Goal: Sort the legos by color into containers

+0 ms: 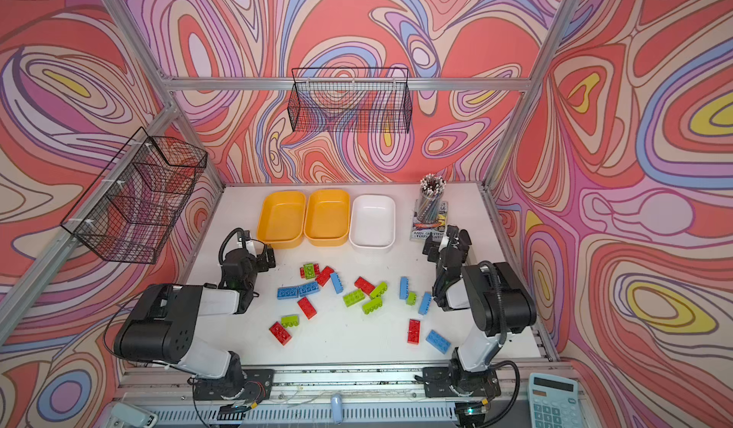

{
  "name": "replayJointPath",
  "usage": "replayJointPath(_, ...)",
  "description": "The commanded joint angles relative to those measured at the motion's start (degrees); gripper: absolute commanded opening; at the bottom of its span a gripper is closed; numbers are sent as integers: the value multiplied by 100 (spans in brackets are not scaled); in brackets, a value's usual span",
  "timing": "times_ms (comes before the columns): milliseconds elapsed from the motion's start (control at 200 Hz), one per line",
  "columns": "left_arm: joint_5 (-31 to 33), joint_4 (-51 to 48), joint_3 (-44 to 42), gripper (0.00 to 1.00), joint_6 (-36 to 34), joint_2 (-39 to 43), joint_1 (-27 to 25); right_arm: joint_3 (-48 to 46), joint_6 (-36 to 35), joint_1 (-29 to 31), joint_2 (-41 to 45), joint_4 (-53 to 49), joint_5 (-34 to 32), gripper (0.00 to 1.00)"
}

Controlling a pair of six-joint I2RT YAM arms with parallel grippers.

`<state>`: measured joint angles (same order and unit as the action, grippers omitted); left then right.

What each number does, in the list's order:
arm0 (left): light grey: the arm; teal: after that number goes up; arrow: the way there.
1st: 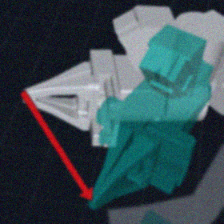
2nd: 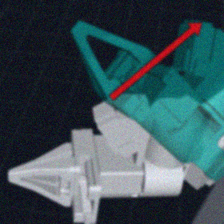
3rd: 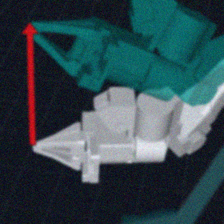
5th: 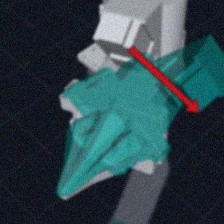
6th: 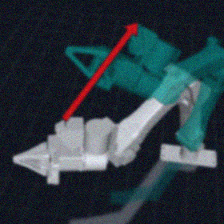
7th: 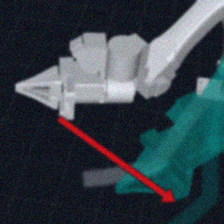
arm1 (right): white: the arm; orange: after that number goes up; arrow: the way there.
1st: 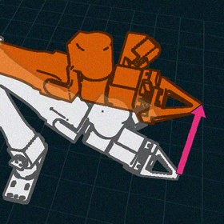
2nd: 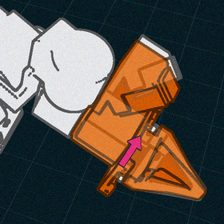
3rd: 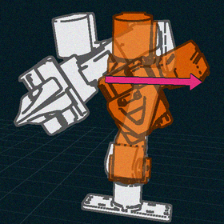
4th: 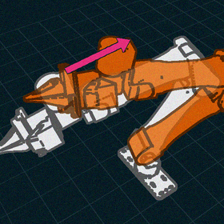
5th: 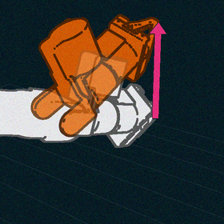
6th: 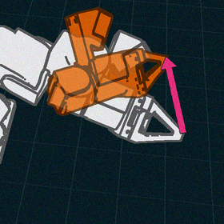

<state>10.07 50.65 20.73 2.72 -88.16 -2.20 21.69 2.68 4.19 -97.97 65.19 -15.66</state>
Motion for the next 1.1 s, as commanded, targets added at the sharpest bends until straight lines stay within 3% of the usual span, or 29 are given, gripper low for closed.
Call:
replayJointPath(0, -31, 155, 36, 100, -68, -18, 26, -16, 3, -12, 6, 130, -80, 98)
replayJointPath(1097, -49, 104, 63, 100, -80, -31, 26, -16, 5, -17, 4, 126, -86, 98)
